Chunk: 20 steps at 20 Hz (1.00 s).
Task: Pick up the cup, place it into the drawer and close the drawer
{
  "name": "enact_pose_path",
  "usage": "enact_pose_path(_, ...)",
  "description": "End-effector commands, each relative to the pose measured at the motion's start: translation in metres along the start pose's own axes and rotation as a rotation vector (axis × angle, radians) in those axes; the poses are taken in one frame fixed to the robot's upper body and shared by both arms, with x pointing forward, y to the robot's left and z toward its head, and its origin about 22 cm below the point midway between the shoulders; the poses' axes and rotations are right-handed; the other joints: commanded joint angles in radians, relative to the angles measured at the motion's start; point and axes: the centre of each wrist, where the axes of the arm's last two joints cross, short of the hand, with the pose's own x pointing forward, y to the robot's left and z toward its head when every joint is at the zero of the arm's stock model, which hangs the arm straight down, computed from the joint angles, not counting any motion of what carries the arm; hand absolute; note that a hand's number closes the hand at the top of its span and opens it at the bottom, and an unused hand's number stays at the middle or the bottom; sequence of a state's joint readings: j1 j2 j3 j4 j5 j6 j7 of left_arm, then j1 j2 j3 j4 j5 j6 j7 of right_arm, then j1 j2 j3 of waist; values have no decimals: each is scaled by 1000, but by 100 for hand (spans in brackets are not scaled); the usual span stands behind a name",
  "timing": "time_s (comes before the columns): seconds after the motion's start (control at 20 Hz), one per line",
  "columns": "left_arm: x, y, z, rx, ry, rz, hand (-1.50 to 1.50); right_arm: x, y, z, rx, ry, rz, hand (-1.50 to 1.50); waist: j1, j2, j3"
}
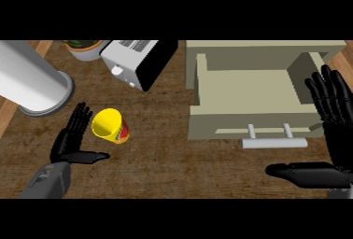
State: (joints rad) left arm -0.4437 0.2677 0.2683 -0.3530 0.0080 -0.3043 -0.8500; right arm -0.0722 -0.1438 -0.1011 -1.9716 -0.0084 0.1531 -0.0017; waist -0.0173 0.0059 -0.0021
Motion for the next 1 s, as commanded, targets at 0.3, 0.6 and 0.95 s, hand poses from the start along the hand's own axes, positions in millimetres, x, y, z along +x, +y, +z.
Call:
enact_pose_path(0.3,-6,4,3,-20,-58,8,-150,6,7,-5,33,-21,0,-150,-19,9,-3)
enact_pose_path(0.6,-8,-14,-6,-39,-75,13,-150,-2,6,8,31,-12,-9,-150,-17,6,-2)
enact_pose_path(0.95,-12,-21,-5,-37,-80,82,-150,-7,1,-7,37,-1,-7,-150,-19,10,-3)
